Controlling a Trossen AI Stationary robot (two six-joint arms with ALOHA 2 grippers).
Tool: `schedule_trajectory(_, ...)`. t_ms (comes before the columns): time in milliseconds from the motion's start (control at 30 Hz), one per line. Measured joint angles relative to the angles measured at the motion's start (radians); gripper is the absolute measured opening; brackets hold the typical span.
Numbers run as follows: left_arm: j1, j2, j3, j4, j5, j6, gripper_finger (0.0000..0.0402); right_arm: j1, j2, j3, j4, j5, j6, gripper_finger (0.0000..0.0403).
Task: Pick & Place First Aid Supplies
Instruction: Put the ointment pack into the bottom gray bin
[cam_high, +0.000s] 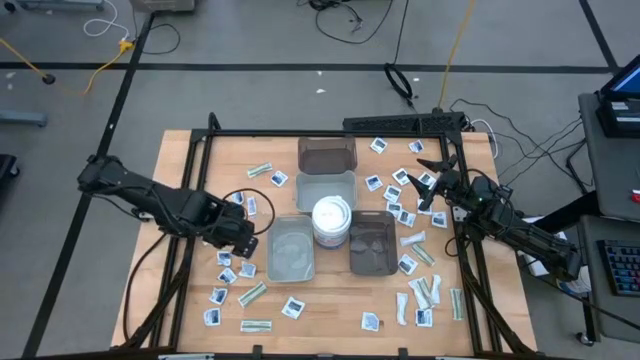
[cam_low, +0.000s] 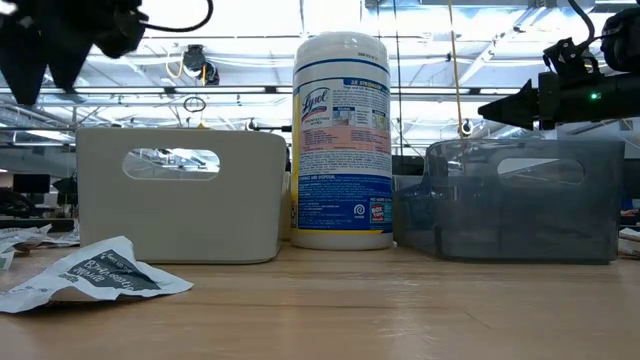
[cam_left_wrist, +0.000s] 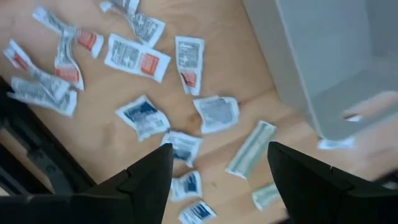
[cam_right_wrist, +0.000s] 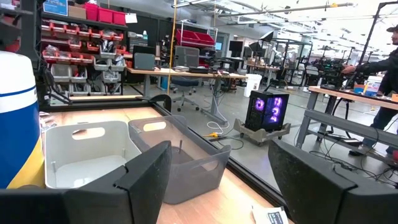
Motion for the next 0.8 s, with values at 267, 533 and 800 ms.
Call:
schedule_trajectory(267, -0.017, 0.011, -0.139, 0.112, -0.059, 0.009, 0.0269, 0.000, 0.000, 0.000, 0.000, 0.000, 0.000, 0.0263)
schedule_trajectory(533, -0.056, 0.011, -0.258, 0.258, -0.106, -0.025, 0.0269, 0.000, 0.000, 0.000, 0.000, 0.000, 0.000, 0.0263)
schedule_trajectory(800, -0.079, 0.044, -0.348, 0.373, -0.132, -0.052, 0.0269, 0.000, 0.000, 0.000, 0.000, 0.000, 0.000, 0.0263)
